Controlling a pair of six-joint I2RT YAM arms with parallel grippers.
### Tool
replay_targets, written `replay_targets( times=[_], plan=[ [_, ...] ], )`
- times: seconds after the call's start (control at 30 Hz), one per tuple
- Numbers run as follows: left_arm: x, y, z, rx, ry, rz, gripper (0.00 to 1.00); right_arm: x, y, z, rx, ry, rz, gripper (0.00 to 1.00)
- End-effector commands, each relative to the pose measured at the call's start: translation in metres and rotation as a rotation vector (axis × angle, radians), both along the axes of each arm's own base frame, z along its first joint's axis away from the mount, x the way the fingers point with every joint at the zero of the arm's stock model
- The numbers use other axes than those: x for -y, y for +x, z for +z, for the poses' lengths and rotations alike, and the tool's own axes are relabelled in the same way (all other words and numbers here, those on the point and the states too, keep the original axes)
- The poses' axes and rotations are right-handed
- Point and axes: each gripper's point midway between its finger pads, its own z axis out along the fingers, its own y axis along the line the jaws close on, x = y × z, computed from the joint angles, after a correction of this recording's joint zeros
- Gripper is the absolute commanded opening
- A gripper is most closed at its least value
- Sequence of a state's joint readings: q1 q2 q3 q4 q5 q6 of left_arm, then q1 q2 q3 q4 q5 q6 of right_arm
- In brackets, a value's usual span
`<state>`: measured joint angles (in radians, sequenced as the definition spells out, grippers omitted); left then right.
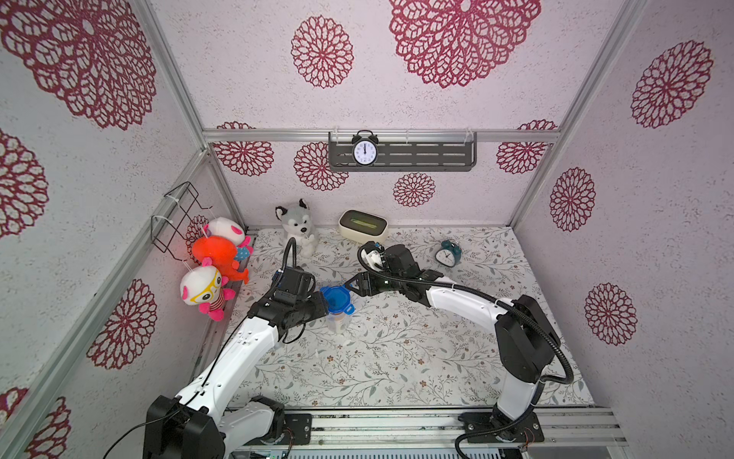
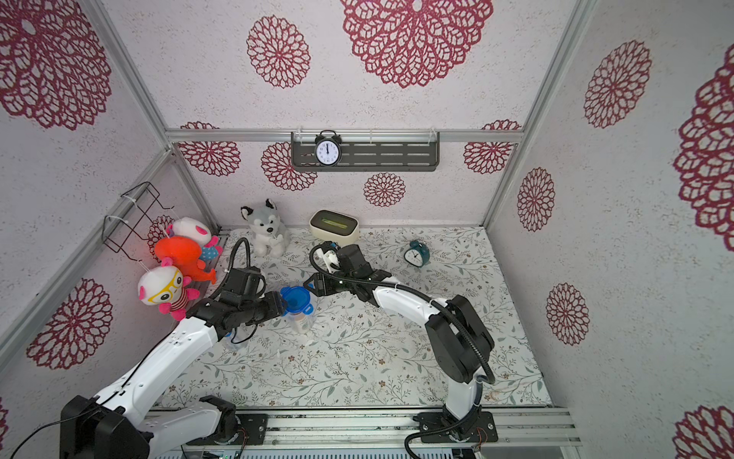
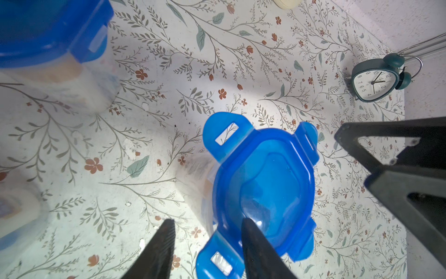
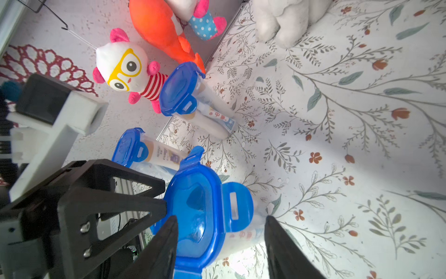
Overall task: Pack away toiletry kits
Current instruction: Close the lid on the container.
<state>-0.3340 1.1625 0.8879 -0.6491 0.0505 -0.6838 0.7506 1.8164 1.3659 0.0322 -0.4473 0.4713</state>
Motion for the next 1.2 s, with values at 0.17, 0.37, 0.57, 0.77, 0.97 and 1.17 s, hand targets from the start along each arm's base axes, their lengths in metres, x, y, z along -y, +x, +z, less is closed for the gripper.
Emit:
replay_targets(
  times=[0.17,0.37,0.57,0.77,0.97,1.17],
  plan=[
    [0.003,0.001,0.012,0.037,-0.025,-0.007,0.48,-0.001,0.017,0.007,0.056,-0.017,-0.01,0.59],
    [0.001,-0.001,0.015,0.049,-0.023,-0.001,0.48,-0.006,0.019,0.004,0.036,-0.011,0.02,0.57],
    [0.003,-0.001,0.013,0.043,-0.031,-0.006,0.48,-0.014,0.016,0.004,0.027,0.008,0.067,0.53],
    [0.003,0.001,0.014,0.055,-0.035,-0.007,0.48,-0.016,0.012,0.001,0.015,0.011,0.089,0.51],
    [0.008,0.005,0.015,0.063,-0.056,-0.011,0.49,-0.02,0.009,-0.001,0.005,0.018,0.113,0.5],
    [0.012,0.004,0.016,0.061,-0.076,-0.022,0.49,-0.022,0.006,-0.001,0.01,0.022,0.132,0.48]
  ],
)
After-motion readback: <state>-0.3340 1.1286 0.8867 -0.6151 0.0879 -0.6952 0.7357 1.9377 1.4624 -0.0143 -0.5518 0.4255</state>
